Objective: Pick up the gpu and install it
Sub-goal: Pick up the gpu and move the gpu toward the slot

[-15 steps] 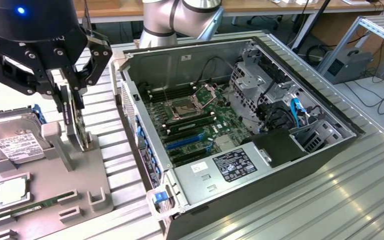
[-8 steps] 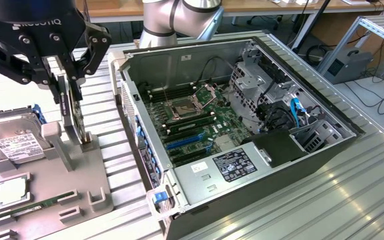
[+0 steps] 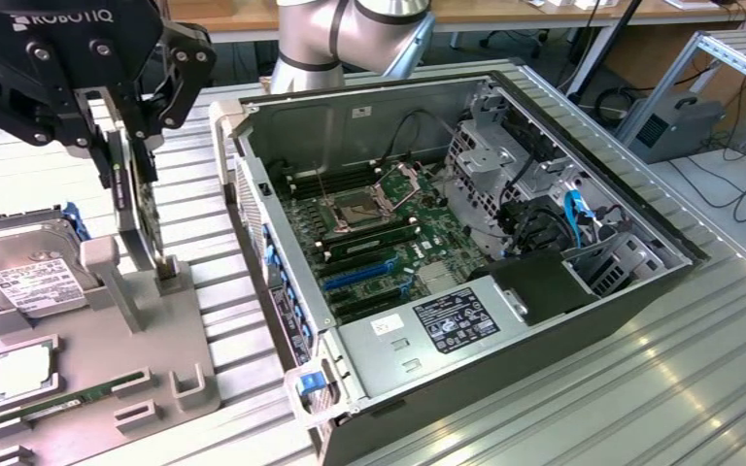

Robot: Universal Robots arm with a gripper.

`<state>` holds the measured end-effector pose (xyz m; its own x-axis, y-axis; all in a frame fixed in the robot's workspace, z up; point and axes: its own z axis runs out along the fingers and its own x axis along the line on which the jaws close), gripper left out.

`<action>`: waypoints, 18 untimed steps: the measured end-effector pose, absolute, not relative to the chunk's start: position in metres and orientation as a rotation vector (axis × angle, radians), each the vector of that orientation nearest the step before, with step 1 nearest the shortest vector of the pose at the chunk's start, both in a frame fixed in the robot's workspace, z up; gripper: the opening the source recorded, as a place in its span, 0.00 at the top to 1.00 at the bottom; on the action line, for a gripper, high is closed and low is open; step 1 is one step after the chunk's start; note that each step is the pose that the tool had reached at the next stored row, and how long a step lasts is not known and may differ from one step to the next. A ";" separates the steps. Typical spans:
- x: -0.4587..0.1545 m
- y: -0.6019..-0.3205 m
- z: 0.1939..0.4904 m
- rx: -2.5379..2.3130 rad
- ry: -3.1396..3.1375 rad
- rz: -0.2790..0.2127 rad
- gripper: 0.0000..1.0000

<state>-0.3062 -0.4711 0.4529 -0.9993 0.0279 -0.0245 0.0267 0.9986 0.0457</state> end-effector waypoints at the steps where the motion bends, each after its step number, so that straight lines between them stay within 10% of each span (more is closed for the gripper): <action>1: -0.306 -0.471 0.455 0.043 3.115 0.071 0.73; 18: -0.272 -0.471 0.455 0.043 3.115 0.071 0.73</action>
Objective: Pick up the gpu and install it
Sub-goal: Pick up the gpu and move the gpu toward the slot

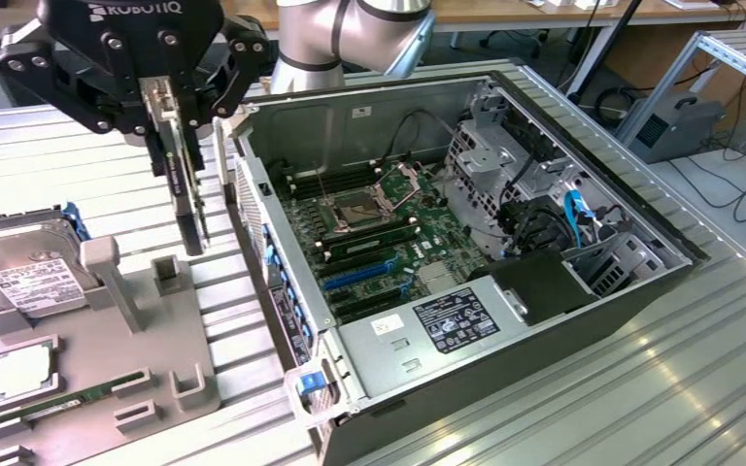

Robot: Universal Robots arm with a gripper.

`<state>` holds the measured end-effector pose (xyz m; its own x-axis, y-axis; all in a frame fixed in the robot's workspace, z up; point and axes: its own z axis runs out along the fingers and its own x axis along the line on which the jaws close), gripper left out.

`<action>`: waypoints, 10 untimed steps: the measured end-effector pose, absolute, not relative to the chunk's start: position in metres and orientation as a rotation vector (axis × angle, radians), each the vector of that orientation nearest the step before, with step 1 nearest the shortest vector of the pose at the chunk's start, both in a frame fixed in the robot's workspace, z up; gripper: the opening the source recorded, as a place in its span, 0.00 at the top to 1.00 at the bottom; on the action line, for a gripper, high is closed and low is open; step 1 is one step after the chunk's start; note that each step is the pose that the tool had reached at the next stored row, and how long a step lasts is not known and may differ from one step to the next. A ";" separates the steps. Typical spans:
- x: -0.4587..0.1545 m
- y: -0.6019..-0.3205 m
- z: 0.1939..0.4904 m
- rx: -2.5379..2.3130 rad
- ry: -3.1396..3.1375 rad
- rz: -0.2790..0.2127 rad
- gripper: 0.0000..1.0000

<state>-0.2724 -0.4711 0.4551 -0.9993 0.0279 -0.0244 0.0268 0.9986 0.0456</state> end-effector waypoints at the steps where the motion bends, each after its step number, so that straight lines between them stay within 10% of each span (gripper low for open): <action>1: -0.269 -0.471 0.455 0.042 3.115 0.071 0.73; 10: -0.241 -0.471 0.455 0.043 3.115 0.071 0.73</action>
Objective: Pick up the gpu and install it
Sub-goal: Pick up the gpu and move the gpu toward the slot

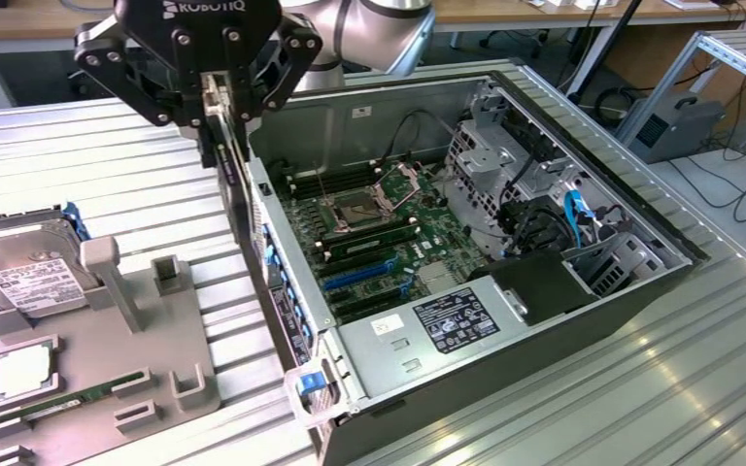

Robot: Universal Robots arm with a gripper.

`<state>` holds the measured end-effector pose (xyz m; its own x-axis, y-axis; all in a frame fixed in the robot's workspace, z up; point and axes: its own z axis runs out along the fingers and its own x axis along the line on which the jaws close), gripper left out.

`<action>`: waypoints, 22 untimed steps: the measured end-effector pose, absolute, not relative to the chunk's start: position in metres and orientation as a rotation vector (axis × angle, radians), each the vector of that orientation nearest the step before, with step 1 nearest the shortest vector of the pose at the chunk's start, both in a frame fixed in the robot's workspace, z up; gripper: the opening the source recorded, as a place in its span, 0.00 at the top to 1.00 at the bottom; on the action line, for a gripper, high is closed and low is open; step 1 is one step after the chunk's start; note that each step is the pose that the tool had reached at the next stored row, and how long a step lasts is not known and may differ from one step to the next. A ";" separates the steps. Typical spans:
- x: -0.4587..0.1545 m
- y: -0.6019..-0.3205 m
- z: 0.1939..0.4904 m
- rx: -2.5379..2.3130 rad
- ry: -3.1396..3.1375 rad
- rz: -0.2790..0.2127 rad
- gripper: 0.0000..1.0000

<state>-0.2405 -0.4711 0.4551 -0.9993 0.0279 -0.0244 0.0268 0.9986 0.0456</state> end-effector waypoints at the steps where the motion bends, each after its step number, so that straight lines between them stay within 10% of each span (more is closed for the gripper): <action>1: -0.237 -0.471 0.455 0.042 3.115 0.071 0.73; 22: -0.159 -0.471 0.455 0.043 3.115 0.071 0.73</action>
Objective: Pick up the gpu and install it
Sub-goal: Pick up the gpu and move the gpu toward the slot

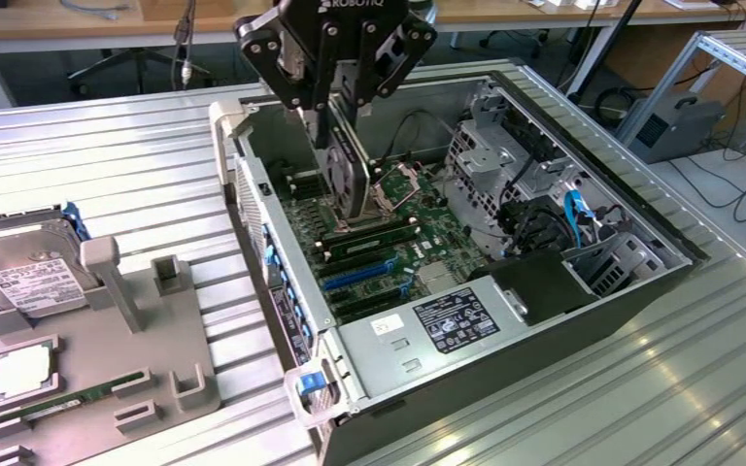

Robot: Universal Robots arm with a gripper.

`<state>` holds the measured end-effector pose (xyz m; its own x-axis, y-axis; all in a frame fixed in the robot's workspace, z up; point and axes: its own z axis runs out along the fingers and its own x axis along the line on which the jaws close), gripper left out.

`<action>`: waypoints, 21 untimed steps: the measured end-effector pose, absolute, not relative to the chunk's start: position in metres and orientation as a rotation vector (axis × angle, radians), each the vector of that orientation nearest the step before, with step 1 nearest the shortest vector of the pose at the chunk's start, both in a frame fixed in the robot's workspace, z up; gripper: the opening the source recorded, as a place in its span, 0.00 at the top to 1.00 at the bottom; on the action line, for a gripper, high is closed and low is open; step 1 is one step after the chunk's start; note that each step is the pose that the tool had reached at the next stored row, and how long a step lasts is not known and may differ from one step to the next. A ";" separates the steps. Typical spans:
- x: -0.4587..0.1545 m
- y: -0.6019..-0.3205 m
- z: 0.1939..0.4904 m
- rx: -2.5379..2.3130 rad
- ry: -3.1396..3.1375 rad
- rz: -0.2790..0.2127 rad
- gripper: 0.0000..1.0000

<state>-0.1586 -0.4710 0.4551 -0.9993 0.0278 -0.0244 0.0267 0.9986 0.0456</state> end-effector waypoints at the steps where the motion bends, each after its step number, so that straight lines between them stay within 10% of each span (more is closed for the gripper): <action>1: -0.156 -0.471 0.455 0.043 3.115 0.071 0.73; 21: -0.090 -0.471 0.455 0.043 3.116 0.070 0.73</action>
